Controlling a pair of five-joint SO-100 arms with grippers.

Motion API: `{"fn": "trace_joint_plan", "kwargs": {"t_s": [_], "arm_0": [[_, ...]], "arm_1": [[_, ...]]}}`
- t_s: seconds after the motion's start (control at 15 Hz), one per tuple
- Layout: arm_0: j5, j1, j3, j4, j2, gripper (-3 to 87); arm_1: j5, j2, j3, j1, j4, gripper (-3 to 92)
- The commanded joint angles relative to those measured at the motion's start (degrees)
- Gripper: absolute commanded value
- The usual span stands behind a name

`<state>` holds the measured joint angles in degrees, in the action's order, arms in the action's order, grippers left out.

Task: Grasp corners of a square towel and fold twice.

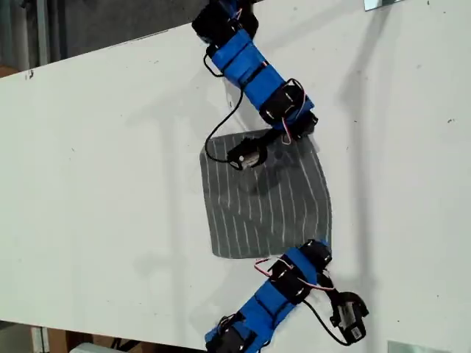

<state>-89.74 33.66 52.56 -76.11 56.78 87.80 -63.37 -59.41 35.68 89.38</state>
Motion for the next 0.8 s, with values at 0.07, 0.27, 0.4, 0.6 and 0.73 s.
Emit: {"fn": "trace_joint_plan", "kwargs": {"t_s": [0.07,0.27,0.4,0.6,0.73], "arm_0": [[6.94,-4.22,-0.7,-0.62,11.34,-0.2],[7.12,-8.53,0.53,-7.29,18.02,-0.2],[5.89,-13.45,8.53,-10.63,24.43,-0.2],[8.35,-23.47,32.52,-3.08,40.69,-0.2],[10.11,-30.67,49.57,3.78,52.47,-0.2]], "arm_1": [[-3.25,-8.53,2.99,-1.76,0.09,-0.2],[-5.1,-15.29,-5.01,-8.0,0.26,-0.2],[-8.0,-21.88,-13.71,-14.33,-1.58,-0.2],[-15.47,-28.39,-20.39,-25.58,-2.72,-0.2],[-19.95,-29.0,-21.8,-31.73,-2.81,-0.2]]}}
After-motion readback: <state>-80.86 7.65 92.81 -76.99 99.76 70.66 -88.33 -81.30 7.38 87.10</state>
